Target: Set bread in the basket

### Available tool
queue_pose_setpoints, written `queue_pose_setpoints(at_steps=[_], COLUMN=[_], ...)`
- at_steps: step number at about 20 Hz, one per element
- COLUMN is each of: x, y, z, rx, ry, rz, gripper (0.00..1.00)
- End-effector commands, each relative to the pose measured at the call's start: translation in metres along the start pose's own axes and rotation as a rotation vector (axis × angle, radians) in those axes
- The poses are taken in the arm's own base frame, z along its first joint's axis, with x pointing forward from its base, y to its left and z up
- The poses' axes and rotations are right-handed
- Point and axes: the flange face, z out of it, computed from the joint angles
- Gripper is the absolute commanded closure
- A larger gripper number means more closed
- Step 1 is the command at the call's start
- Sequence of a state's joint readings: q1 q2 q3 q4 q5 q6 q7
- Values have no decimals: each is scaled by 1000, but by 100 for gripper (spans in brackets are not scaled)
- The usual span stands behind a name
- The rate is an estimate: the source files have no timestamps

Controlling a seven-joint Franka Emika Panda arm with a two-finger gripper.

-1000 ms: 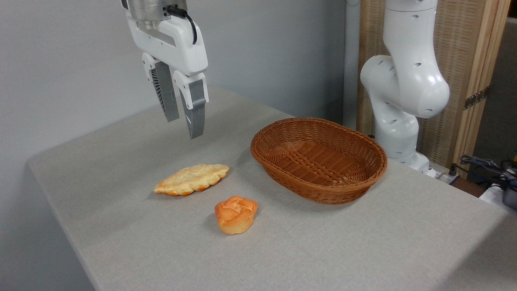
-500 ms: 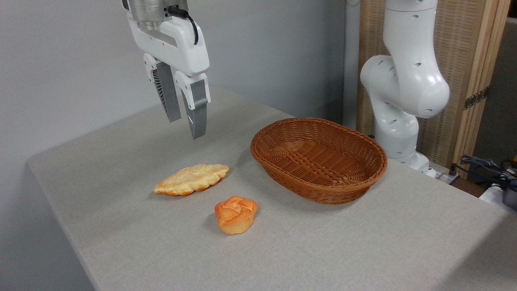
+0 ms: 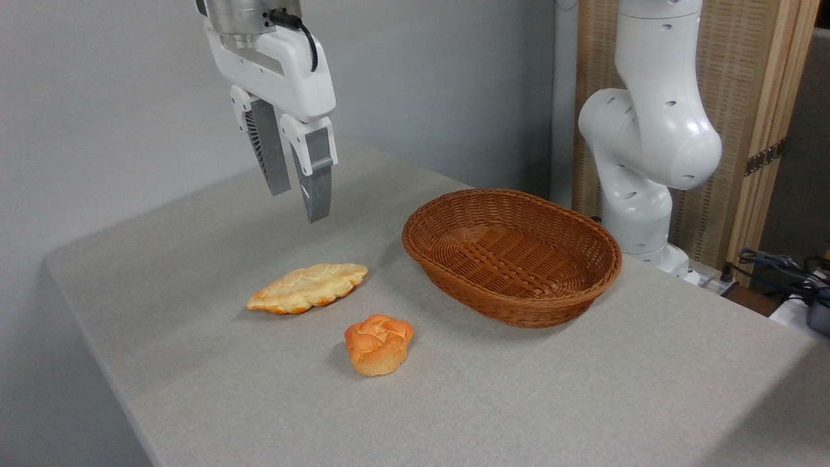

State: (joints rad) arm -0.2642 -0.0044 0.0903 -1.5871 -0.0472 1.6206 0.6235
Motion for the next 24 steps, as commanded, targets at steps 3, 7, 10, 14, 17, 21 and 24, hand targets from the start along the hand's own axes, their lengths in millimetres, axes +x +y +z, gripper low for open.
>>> queue_pose_setpoints(at_steps=[3, 7, 10, 14, 17, 21, 24], x=[-3, -2, -2, -2, -1, -3, -5], y=[1, 3, 3, 3, 4, 4, 7], z=[-5, -5, -5, -5, -5, -4, -4], rx=[-9, -10, -10, -10, -10, -19, -31], ry=[-20, -19, -19, -19, -19, -31, -44], rz=[0, 1, 1, 3, 4, 3, 10], gripper=[0, 0, 0, 0, 0, 0, 0])
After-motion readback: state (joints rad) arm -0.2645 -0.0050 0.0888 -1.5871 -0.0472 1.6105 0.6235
